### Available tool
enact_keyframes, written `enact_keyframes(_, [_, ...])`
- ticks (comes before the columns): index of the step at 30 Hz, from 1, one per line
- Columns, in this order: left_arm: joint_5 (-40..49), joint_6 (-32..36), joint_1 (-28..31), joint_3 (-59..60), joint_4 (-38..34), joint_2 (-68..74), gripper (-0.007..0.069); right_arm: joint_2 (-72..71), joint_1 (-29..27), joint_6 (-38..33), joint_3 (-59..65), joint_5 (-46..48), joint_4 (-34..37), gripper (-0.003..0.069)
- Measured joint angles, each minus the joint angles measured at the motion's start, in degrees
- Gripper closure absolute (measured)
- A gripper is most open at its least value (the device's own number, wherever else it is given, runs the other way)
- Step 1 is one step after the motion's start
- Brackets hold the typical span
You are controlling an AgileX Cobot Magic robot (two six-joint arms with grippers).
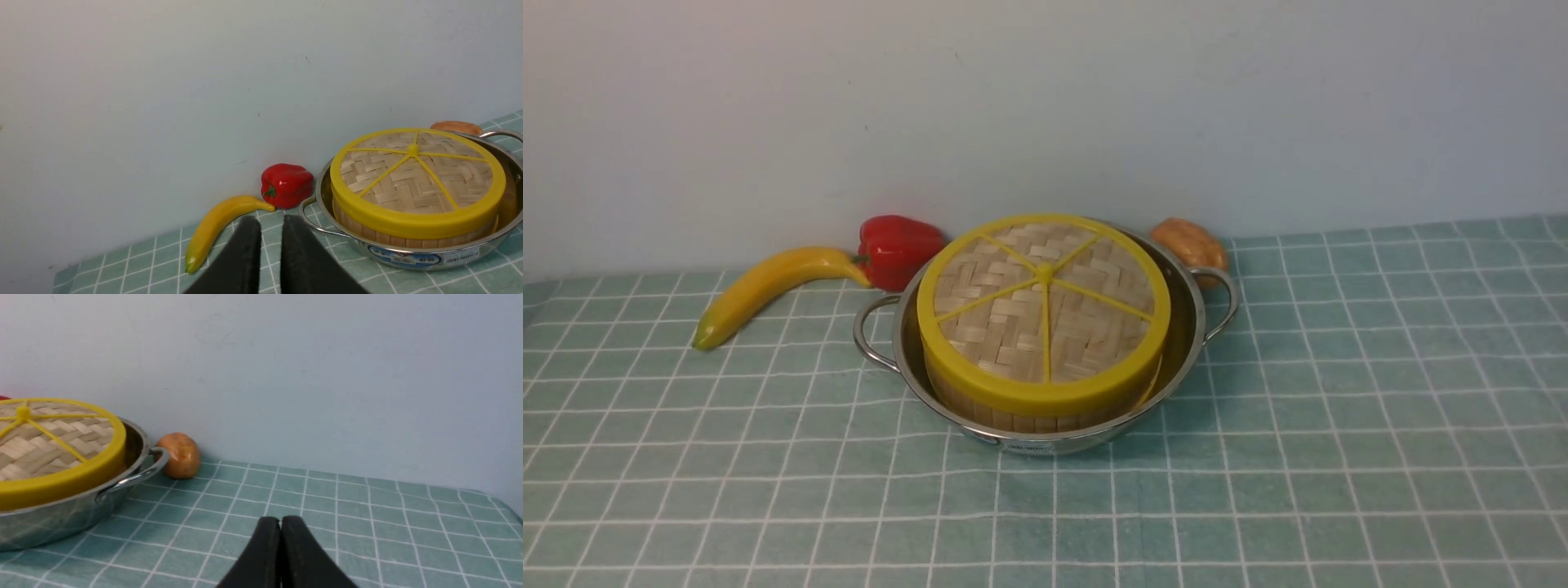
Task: Place the steamer in the pot on the blue tablecloth, and put the lid on the steamer.
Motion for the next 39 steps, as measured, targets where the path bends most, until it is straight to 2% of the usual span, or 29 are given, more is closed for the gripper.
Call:
enact_keyframes(5, [0.00,0.00,0.00,0.00,0.00,0.00,0.0539,-3.19,-1.67,0.93,0.85,1.87,-0.13,0.0620])
enact_keyframes(28, [-1.45,0.00,0.00,1.55,0.00,-0.81,0.0508,-3.19,-1.73,1.57,0.91,2.26,-0.20,0.0568])
enact_keyframes(32, [-6.30,0.00,1.66,8.69,0.00,-5.37,0.0496,-3.19,-1.73,1.57,0.96,2.26,-0.20,0.0554])
enact_keyframes(39, [-10.89,0.27,9.65,22.51,0.00,-9.53,0.0487,-3.35,-1.73,1.57,0.96,2.46,-0.20,0.0525])
